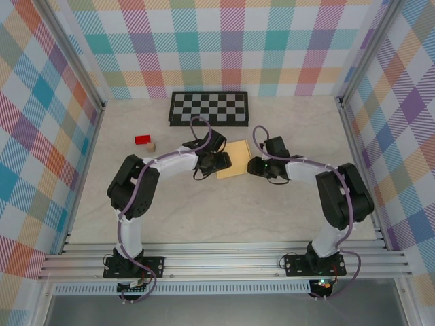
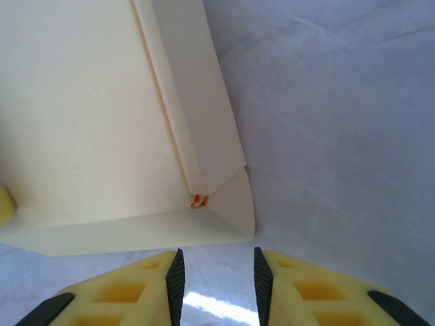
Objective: Fold the paper box
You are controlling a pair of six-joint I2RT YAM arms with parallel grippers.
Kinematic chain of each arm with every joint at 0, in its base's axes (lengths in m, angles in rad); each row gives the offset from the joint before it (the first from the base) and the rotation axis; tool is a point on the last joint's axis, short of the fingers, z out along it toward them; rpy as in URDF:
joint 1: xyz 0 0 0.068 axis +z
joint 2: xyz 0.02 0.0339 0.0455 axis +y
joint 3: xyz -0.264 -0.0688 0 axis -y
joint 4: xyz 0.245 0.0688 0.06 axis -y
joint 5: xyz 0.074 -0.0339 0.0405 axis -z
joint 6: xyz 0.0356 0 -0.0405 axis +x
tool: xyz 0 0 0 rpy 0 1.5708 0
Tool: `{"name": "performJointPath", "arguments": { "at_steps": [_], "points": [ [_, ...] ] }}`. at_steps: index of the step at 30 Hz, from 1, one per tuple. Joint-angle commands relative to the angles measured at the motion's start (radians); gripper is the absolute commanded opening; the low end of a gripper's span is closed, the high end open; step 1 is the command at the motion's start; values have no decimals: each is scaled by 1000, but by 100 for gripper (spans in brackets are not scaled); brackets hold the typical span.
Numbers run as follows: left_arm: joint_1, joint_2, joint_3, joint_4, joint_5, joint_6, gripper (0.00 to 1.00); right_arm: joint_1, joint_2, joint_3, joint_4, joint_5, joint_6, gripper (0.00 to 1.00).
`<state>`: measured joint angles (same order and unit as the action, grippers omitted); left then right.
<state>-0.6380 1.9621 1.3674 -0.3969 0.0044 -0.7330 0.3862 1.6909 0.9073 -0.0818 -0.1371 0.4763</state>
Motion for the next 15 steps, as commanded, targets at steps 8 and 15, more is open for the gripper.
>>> {"name": "performJointPath", "arguments": {
  "at_steps": [8,15],
  "points": [
    [98,-114,110,-185,7,150,69,2,-166,54,-266,41,10,35],
    [173,117,404,-217,286,441,64,34,-206,34,-324,0,108,34]
  ]
}}
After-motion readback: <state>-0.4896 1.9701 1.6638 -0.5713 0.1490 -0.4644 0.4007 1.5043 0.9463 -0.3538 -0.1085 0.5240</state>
